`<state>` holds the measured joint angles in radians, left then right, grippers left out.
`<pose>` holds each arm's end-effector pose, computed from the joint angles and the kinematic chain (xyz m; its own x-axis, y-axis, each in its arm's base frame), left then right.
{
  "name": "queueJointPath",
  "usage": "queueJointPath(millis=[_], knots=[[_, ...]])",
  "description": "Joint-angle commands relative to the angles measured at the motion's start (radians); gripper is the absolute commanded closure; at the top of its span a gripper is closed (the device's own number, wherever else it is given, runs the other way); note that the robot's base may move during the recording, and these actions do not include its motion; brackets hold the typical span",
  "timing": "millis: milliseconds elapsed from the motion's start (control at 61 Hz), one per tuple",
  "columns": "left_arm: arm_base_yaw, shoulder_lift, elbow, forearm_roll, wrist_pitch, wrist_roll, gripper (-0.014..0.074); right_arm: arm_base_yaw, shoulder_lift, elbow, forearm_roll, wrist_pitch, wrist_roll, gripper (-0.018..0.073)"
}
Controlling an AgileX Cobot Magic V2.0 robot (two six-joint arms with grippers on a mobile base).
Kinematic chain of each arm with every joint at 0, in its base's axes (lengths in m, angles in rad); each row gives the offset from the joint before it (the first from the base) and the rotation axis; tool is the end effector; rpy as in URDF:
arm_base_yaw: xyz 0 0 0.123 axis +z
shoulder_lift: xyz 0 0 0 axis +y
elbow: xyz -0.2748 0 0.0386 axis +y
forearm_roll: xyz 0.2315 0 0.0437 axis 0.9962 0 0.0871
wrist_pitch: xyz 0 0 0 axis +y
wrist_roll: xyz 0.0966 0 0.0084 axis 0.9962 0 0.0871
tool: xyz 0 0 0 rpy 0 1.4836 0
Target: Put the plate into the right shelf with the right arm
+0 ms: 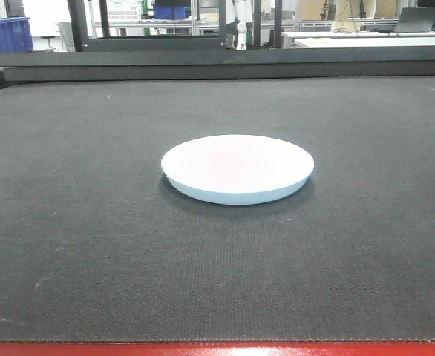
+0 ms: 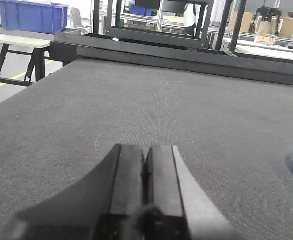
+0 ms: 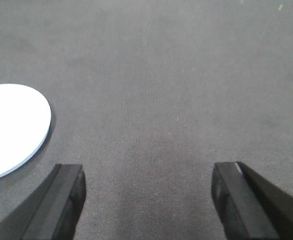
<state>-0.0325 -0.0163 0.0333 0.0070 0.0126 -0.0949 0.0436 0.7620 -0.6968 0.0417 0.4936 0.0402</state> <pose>0.0536 -0.0017 0.2024 0.0545 -0.0896 -0.9945 0.0373 0.9955 -0.0876 0.1478 0.0084 0.3251 -0.4569 0.0570 -0.8877 -0.0261 0.9967 0.0774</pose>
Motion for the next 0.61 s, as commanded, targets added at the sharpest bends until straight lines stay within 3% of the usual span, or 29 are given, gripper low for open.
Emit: queueJointPath(millis=[0, 295, 443, 590], knots=[[-0.007, -0.012, 0.007, 0.000, -0.089, -0.006, 0.0643, 0.038, 0.099, -0.131, -0.042, -0.017, 0.040, -0.0061], [-0.007, -0.012, 0.007, 0.000, -0.089, -0.006, 0.0643, 0.279, 0.492, -0.491, -0.244, 0.134, 0.353, -0.0061], [-0.007, -0.012, 0.007, 0.000, -0.089, -0.006, 0.0643, 0.364, 0.665, -0.606, -0.299, 0.166, 0.421, -0.0061], [-0.007, -0.012, 0.007, 0.000, -0.089, -0.006, 0.0643, 0.399, 0.800, -0.673, -0.299, 0.163, 0.427, -0.0061]])
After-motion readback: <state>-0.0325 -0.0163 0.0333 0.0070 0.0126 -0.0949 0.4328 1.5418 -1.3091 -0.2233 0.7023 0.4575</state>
